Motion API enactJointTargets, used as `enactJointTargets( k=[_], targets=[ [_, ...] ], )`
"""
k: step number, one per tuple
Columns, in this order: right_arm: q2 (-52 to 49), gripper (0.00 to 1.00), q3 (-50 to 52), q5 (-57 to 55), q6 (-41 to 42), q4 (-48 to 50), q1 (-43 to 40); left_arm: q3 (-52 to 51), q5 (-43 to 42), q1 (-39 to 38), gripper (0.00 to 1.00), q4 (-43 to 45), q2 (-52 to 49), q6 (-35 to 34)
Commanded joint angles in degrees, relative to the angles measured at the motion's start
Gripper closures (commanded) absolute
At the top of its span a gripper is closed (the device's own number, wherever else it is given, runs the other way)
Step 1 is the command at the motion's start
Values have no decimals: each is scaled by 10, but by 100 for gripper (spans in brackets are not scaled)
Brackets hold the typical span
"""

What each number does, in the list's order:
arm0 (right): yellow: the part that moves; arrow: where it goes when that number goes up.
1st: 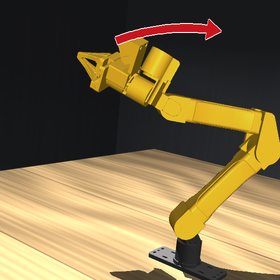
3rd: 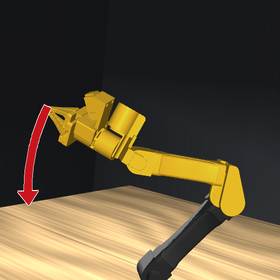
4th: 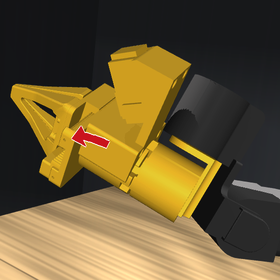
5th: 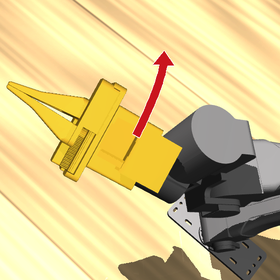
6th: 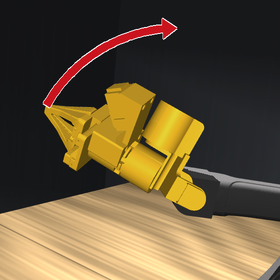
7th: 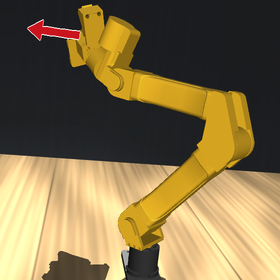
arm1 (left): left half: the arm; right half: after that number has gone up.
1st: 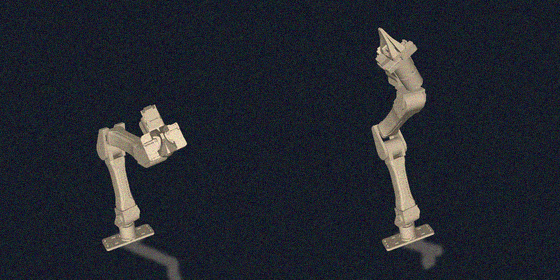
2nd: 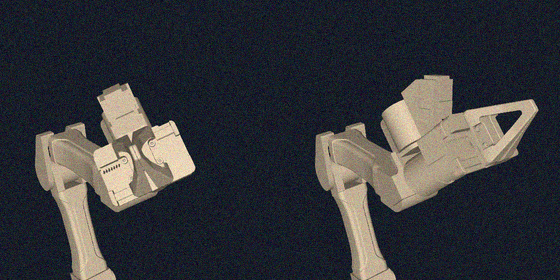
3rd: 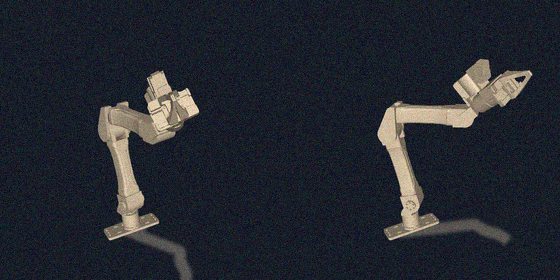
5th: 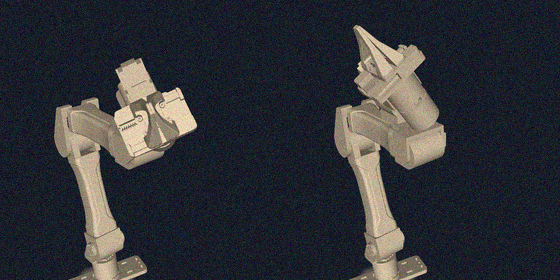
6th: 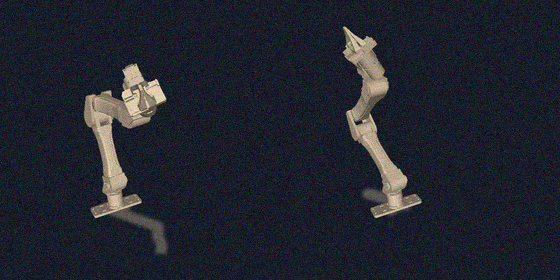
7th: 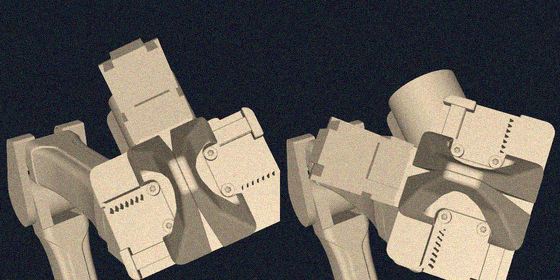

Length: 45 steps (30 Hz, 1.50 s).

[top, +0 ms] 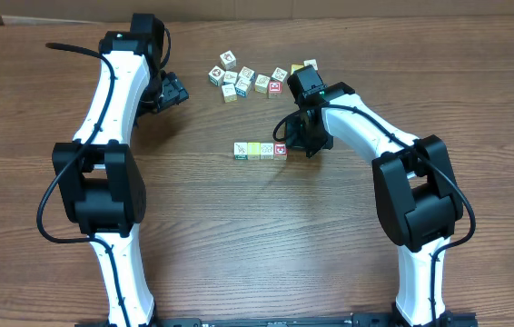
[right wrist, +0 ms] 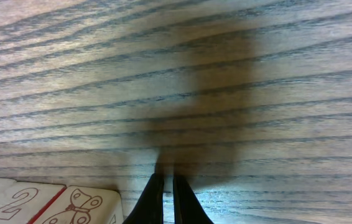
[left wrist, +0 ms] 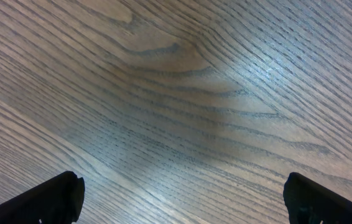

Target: Form a horizontal line

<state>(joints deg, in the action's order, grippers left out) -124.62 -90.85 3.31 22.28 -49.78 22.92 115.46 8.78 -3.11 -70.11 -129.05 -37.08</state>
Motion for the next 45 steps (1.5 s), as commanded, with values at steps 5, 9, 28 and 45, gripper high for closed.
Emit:
enactJointTargets(
  k=[5,9,28,45],
  targets=[
    [2,96,-19,35,-33,1,3,10,2,-3,0,1,-6,5],
    [2,96,-19,35,-33,2,3,10,2,-3,0,1,-6,5],
    [2,96,-19,60,-74,13,3,10,2,-3,0,1,-6,5],
    [2,96,-19,75,-78,25,3,10,2,-3,0,1,-6,5]
  ],
)
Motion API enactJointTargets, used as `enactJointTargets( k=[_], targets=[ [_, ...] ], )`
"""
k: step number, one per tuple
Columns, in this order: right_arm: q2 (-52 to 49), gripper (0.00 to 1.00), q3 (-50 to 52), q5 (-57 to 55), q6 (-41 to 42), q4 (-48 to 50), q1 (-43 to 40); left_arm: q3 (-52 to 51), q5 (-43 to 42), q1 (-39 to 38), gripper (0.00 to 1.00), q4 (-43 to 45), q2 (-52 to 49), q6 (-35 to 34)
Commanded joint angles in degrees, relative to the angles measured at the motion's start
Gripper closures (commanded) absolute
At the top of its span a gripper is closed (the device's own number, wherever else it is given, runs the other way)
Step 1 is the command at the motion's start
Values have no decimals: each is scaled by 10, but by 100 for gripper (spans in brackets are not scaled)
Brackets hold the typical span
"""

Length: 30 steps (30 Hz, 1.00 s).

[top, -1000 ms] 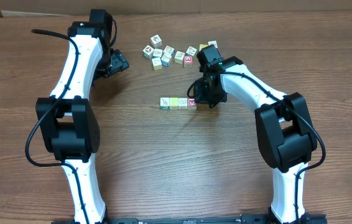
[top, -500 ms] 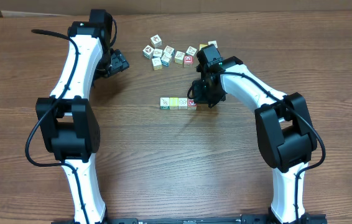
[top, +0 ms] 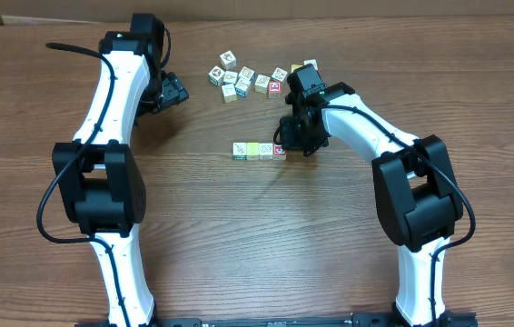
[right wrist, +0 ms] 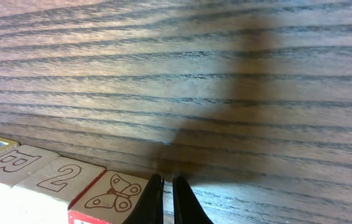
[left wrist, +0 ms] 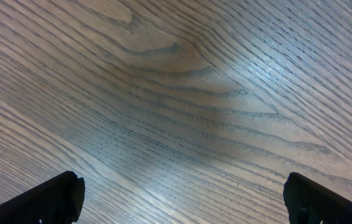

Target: Form a horizontal line

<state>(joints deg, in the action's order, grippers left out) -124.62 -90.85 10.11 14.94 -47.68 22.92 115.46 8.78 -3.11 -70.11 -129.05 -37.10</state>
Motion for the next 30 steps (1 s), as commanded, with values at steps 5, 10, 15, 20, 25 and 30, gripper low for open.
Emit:
enactJointTargets(
  k=[5,10,15,20,25,30],
  targets=[
    [2,96,-19,-4,-4,5,3,10,2,-3,0,1,-6,5],
    [2,96,-19,-47,0,6,2,10,2,-3,0,1,-6,5],
    [2,96,-19,-100,0,9,2,10,2,-3,0,1,-6,5],
    [2,91,-18,-168,33,9,1,10,2,-3,0,1,-6,5],
    [2,83,-18,-207,33,7,-14,10,2,-3,0,1,-6,5],
    [2,76,-10,-208,33,1,-47,10,2,-3,0,1,-6,5]
  ],
)
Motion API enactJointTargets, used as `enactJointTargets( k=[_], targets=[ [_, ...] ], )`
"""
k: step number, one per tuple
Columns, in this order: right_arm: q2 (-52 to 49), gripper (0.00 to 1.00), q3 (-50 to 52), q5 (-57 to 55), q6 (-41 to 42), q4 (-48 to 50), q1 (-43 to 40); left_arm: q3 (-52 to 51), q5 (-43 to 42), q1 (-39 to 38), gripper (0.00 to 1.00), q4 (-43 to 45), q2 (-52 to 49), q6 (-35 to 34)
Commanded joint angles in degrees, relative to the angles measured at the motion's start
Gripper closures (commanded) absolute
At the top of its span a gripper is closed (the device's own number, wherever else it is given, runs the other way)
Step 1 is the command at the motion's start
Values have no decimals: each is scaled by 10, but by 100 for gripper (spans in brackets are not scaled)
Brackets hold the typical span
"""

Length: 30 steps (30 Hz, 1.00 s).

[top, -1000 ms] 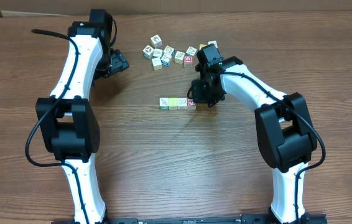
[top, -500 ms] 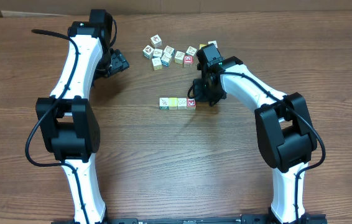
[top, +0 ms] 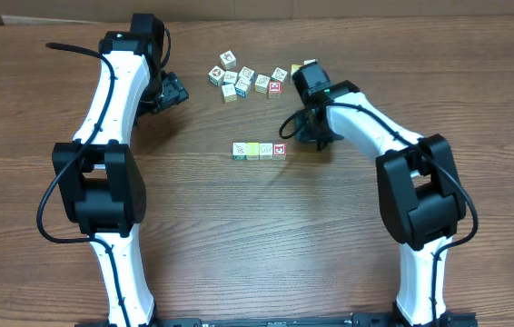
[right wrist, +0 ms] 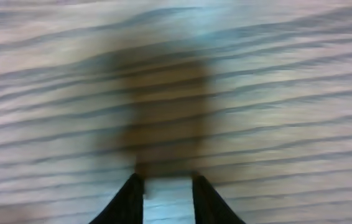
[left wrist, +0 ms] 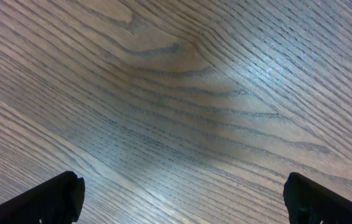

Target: Form a horizontal line

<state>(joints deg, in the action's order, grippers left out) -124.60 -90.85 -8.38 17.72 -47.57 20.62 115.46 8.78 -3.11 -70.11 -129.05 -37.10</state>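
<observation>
A short row of several picture blocks (top: 259, 150) lies side by side at the middle of the wooden table (top: 239, 236); its right end is a red-edged block (top: 280, 149). My right gripper (top: 318, 136) hovers just right of that end, apart from it. In the blurred right wrist view the right gripper (right wrist: 165, 180) is slightly open, with only bare wood between its fingers (right wrist: 129, 196). My left gripper (top: 173, 94) is at the back left. It is wide open over bare wood in the left wrist view (left wrist: 182, 191).
A loose heap of several more picture blocks (top: 248, 77) lies at the back of the table, just behind the right arm's wrist (top: 309, 80). Both arms' white links reach in from the near edge.
My right gripper was shut beside the butterfly block at the row's right end. It now stands farther right, slightly open, and the row is out of its wrist view. The left arm is unchanged.
At first my right gripper was shut, low over the wood just right of the row's end. Then, still shut, it stood close against the butterfly block. Now it is clear of the row and parted. The left gripper stayed open at the back left throughout.
</observation>
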Motion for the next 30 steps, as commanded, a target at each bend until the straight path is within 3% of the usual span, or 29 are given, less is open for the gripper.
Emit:
enactJointTargets(
  k=[1,4,7,16,30],
  targets=[
    [2,73,-7,-23,5,-2,-35,10,2,-3,0,1,-6,5],
    [2,25,5,-23,5,-1,-63,10,2,-3,0,1,-6,5],
    [2,0,15,-23,5,-1,-97,10,2,-3,0,1,-6,5],
    [2,0,22,-21,5,2,-165,10,2,-3,0,1,-6,5],
    [2,0,22,-21,5,59,-173,10,2,-3,0,1,-6,5]
  ],
)
